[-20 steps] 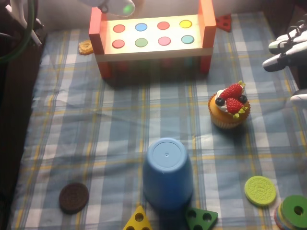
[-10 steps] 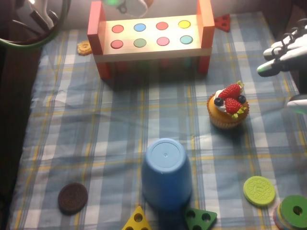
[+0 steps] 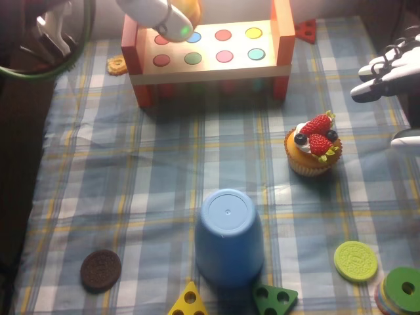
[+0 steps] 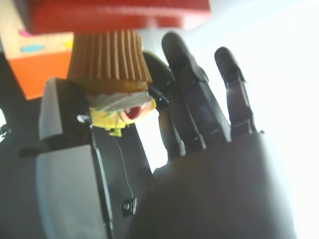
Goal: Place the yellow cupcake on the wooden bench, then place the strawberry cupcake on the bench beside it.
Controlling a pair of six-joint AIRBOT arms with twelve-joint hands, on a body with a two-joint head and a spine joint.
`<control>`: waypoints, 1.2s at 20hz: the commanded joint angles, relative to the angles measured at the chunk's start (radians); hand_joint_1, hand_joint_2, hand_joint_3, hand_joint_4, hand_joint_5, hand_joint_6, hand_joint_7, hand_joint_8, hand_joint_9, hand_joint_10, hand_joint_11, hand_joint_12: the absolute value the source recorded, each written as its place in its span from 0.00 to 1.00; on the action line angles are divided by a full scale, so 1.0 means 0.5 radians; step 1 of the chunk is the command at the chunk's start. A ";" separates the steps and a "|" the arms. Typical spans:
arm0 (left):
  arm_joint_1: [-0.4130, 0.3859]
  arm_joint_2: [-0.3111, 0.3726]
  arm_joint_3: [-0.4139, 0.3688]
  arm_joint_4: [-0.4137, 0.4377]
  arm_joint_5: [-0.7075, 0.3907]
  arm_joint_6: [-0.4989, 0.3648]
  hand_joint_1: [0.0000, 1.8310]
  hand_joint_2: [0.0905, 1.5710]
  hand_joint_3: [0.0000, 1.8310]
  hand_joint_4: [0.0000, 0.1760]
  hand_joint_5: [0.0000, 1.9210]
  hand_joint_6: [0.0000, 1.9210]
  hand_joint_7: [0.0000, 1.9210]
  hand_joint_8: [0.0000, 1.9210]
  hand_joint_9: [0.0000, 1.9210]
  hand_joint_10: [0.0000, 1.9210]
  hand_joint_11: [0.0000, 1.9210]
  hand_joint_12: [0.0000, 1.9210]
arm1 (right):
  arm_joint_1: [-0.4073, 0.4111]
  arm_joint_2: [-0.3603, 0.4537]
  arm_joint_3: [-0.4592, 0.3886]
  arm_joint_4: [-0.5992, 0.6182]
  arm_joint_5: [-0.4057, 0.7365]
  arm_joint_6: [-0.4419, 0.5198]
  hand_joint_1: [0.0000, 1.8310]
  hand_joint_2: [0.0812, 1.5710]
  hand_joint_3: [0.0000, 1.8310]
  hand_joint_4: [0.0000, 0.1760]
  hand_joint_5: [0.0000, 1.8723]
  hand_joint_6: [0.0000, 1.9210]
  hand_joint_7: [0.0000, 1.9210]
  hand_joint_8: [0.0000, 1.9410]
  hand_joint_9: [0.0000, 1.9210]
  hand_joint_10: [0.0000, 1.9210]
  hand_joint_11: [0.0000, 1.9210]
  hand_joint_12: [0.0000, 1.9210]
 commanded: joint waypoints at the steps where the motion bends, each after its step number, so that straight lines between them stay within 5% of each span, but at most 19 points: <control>1: -0.010 0.029 -0.009 0.015 -0.062 -0.012 0.66 0.70 0.00 0.26 0.50 0.54 0.52 0.49 0.48 0.00 0.06 0.29 | 0.017 0.000 0.008 0.065 0.223 0.025 0.42 0.74 0.00 0.24 0.34 0.00 0.27 0.00 0.23 0.00 0.09 0.32; 5: -0.003 0.058 -0.038 0.019 -0.062 -0.012 0.67 0.68 0.00 0.28 0.53 0.48 0.55 0.46 0.49 0.00 0.11 0.12 | 0.015 0.000 0.008 0.065 0.223 0.031 0.45 0.74 0.00 0.29 0.33 0.00 0.27 0.00 0.23 0.00 0.08 0.33; 6: 0.000 0.072 -0.053 0.023 -0.063 -0.012 0.66 0.69 0.00 0.19 0.53 0.46 0.49 0.57 0.39 0.00 0.07 0.10 | 0.012 0.000 0.008 0.066 0.223 0.035 0.45 0.74 0.00 0.24 0.33 0.00 0.27 0.00 0.23 0.00 0.08 0.33; 7: 0.011 0.110 -0.092 0.032 -0.067 -0.012 0.68 0.68 0.00 0.00 0.55 0.36 0.53 0.56 0.46 0.03 0.08 0.10 | 0.008 0.000 0.007 0.066 0.223 0.038 0.44 0.74 0.00 0.33 0.33 0.00 0.28 0.00 0.23 0.00 0.08 0.33; 8: 0.021 0.134 -0.118 0.040 -0.067 -0.012 0.69 0.67 0.00 0.00 0.57 0.32 0.56 0.53 0.51 0.05 0.10 0.10 | 0.005 -0.001 0.007 0.066 0.223 0.040 0.44 0.74 0.00 0.33 0.33 0.00 0.28 0.00 0.24 0.00 0.09 0.33; 10: 0.036 0.155 -0.146 0.059 -0.067 -0.012 0.67 0.68 0.00 0.01 0.52 0.45 0.55 0.49 0.46 0.01 0.10 0.09 | 0.002 -0.001 0.006 0.067 0.223 0.044 0.44 0.74 0.00 0.36 0.33 0.00 0.28 0.00 0.24 0.00 0.09 0.33; 11: 0.087 0.160 -0.168 0.077 -0.034 -0.012 0.66 0.69 0.00 0.22 0.51 0.49 0.52 0.53 0.42 0.00 0.09 0.09 | 0.002 -0.002 0.005 0.067 0.223 0.054 0.43 0.74 0.00 0.40 0.33 0.00 0.28 0.00 0.24 0.00 0.09 0.33; 12: 0.094 0.157 -0.167 0.079 -0.034 -0.012 0.61 0.63 0.00 0.10 0.45 0.19 0.46 0.22 0.40 0.01 0.08 0.07 | 0.002 -0.002 0.005 0.067 0.222 0.055 0.43 0.74 0.00 0.44 0.32 0.00 0.27 0.00 0.23 0.00 0.09 0.33; 13: 0.094 0.156 -0.166 0.080 -0.035 -0.012 0.57 0.61 0.00 0.31 0.41 0.05 0.43 0.08 0.36 0.00 0.09 0.08 | 0.002 -0.002 0.004 0.067 0.222 0.058 0.42 0.74 0.00 0.46 0.32 0.00 0.27 0.00 0.24 0.00 0.10 0.34; 15: 0.098 0.158 -0.163 0.080 -0.035 -0.012 0.50 0.61 0.00 0.68 0.33 0.00 0.35 0.00 0.27 0.00 0.06 0.09 | 0.001 -0.002 0.004 0.067 0.222 0.059 0.43 0.74 0.00 0.44 0.32 0.00 0.27 0.00 0.23 0.00 0.09 0.34; 18: 0.111 0.158 -0.159 0.073 -0.038 -0.013 0.50 0.58 0.00 0.97 0.20 0.00 0.18 0.00 0.13 0.00 0.04 0.09 | -0.002 -0.003 0.002 0.068 0.222 0.059 0.44 0.74 0.00 0.37 0.33 0.00 0.27 0.00 0.23 0.00 0.08 0.36; 22: 0.115 0.156 -0.165 0.063 -0.054 -0.013 0.47 0.52 0.00 1.00 0.04 0.00 0.05 0.00 0.08 0.00 0.00 0.07 | -0.004 -0.003 0.002 0.072 0.223 0.060 0.42 0.75 0.00 0.32 0.32 0.00 0.27 0.00 0.24 0.00 0.09 0.34; 24: 0.104 0.159 -0.182 0.084 -0.082 -0.013 0.48 0.47 0.00 0.96 0.05 0.00 0.00 0.00 0.00 0.00 0.00 0.01 | -0.006 -0.003 0.001 0.073 0.224 0.060 0.42 0.74 0.00 0.32 0.33 0.00 0.27 0.00 0.24 0.00 0.10 0.34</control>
